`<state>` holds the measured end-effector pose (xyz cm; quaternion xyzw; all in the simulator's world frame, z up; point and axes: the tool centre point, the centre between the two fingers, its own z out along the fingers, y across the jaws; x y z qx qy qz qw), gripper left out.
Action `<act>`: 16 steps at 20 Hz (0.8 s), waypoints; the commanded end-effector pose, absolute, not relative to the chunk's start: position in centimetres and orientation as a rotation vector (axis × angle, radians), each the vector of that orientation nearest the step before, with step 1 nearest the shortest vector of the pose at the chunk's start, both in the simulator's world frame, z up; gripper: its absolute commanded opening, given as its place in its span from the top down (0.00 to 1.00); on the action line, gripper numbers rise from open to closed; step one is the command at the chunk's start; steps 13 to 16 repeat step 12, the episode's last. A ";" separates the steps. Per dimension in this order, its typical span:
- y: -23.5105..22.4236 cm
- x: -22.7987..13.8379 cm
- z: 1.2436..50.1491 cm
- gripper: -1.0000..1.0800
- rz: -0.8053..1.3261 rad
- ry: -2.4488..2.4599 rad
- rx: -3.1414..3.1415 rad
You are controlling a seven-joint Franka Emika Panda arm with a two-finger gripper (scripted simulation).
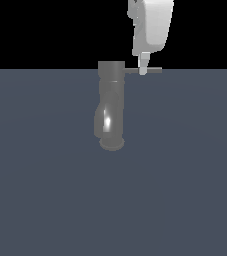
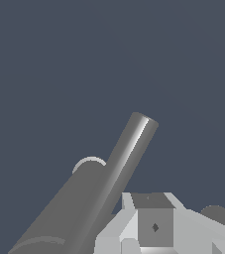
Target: Turn on the faucet by rotating a designated handle.
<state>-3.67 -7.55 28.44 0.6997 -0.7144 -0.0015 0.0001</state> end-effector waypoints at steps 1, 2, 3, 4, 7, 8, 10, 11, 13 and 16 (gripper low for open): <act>-9.5 -3.1 28.4 1.00 0.001 -2.269 2.172; -9.7 -2.9 28.4 1.00 0.001 -2.270 2.172; -10.0 -2.7 28.4 1.00 0.001 -2.271 2.171; -10.3 -2.4 28.4 1.00 0.001 -2.272 2.169; -11.1 -1.8 28.4 1.00 0.000 -2.275 2.166; -11.3 -1.6 28.4 1.00 0.000 -2.276 2.165; -11.9 -1.1 28.4 1.00 0.000 -2.278 2.163; -12.1 -0.9 28.4 1.00 0.000 -2.279 2.162; -12.1 -0.9 28.4 1.00 0.000 -2.279 2.162; -12.1 -0.9 28.4 1.00 0.000 -2.279 2.162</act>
